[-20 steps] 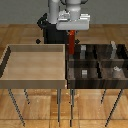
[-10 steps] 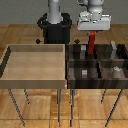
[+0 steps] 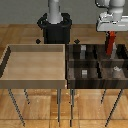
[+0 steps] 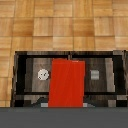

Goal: Place the box of cereal into the appropriate compartment.

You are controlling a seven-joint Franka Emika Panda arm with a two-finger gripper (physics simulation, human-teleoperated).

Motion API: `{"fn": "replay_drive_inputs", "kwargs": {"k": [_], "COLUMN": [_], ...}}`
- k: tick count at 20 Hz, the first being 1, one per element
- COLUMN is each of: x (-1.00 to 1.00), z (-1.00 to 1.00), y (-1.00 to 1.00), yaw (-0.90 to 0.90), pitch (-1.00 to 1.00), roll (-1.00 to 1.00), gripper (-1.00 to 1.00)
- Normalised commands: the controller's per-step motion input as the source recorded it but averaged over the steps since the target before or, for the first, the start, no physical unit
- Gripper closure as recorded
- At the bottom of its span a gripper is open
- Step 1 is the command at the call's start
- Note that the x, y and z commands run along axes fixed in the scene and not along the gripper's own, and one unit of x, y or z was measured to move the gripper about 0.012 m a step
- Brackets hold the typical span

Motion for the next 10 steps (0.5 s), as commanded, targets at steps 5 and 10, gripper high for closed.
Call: {"fn": "replay_drive_inputs", "kwargs": {"k": [5, 10], "x": [-0.43, -1.0], "z": [0.0, 0.0], "y": [0.2, 0.0], "yaw": [0.0, 0.0], "pitch": [0.0, 0.0], "roll": [0.0, 0.0], "gripper": [1.0, 1.0]}}
